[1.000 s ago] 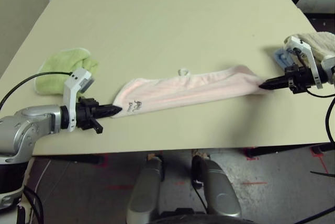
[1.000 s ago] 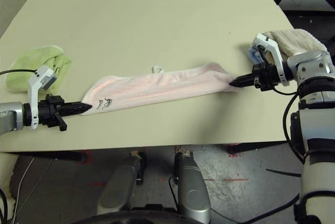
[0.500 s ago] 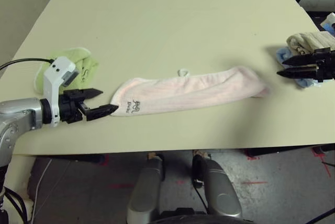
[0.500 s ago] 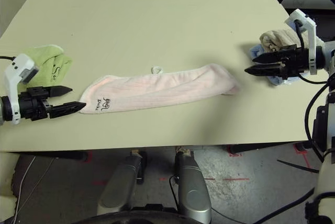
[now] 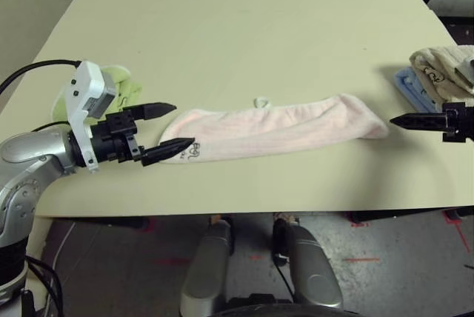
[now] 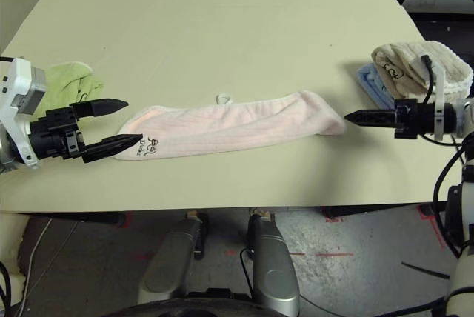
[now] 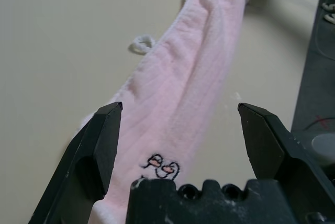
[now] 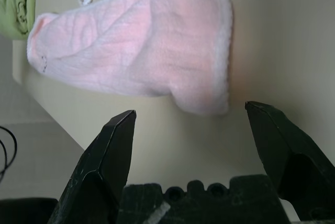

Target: Fold the towel and set it aside.

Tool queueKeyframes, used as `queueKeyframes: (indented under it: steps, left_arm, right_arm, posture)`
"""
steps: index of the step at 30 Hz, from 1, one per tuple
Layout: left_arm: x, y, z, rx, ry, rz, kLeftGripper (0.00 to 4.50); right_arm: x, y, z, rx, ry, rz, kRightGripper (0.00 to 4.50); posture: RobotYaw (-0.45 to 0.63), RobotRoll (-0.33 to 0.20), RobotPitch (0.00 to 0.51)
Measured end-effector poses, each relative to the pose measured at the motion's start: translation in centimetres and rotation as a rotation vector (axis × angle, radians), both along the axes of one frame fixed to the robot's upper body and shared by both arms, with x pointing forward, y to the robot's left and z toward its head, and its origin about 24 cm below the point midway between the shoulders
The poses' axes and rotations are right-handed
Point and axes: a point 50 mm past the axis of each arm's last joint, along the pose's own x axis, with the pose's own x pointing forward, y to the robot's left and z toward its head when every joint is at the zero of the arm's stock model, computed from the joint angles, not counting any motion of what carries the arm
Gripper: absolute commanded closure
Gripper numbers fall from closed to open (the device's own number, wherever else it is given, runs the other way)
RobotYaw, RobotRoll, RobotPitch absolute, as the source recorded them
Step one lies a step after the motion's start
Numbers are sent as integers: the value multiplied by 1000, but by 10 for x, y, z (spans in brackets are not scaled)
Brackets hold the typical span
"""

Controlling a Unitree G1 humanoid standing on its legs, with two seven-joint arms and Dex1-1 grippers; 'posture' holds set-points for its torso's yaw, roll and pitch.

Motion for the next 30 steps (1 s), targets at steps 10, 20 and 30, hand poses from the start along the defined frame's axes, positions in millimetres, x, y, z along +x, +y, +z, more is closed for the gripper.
queueKeyframes:
  steps: [10,20,30]
  left_arm:
    - [-1,-10,-5,-11,13,-49,21]
    - [-1,-13,-6,-10,8,-68,0]
    - [-1,-15,-8,-6,11,-75,0]
  right_arm:
    - [5,18,-12,119,-22,-91,0]
    - [15,37,-22,130,-37,-129,2141]
    - [15,23,-17,83,-64,-177,4471]
  posture:
    - [137,0,203]
    - [145,0,196]
    - [128,0,189]
